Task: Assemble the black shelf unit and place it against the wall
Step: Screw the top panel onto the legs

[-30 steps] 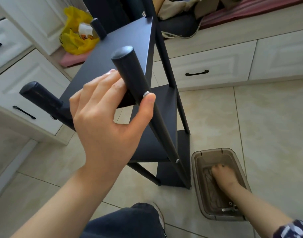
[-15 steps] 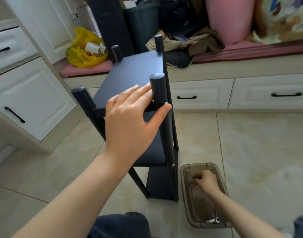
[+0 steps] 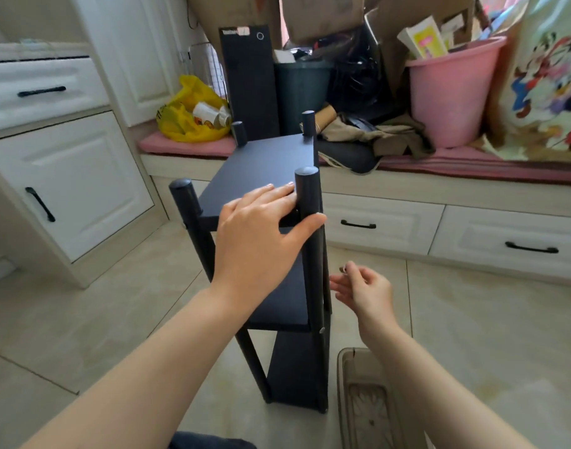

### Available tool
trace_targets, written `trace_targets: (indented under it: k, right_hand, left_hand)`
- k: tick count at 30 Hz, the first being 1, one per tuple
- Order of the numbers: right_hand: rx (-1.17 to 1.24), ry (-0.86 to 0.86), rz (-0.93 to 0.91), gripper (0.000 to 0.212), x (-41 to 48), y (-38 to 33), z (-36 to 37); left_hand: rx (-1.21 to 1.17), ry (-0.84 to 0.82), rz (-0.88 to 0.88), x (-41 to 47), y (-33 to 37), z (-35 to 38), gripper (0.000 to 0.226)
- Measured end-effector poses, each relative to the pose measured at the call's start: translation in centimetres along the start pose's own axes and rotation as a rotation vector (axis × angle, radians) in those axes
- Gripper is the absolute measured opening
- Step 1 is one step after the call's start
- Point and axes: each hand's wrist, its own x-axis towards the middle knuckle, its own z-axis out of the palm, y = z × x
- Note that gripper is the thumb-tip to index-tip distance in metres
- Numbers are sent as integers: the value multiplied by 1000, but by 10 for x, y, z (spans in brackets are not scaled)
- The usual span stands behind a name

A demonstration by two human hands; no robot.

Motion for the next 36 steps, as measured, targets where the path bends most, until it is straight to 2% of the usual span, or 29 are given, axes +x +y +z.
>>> trace_targets:
  k: [7, 16, 21, 25, 31, 36]
  right_hand:
    - [9, -159, -118, 15, -13, -28, 68]
    - [-128, -226, -134, 15, -22, 11, 144]
    - [-217, -304, -217, 14, -19, 31, 181]
    - [-327, -400, -281, 12, -11, 46, 205]
    - [-443, -457, -335, 8, 9, 76, 215]
    - [-589, -528, -337, 5, 26, 113, 202]
  left_hand:
    - [-181, 19, -146, 12, -45, -28, 38]
    - [-338, 32, -395, 3, -107, -76, 26]
    - [-391, 99, -530, -12, -152, -92, 5]
    - [-433, 242, -652, -34, -188, -97, 12]
    - [-567, 327, -861, -87, -227, -71, 7]
    - [-666, 359, -1032, -142, -245, -29, 41]
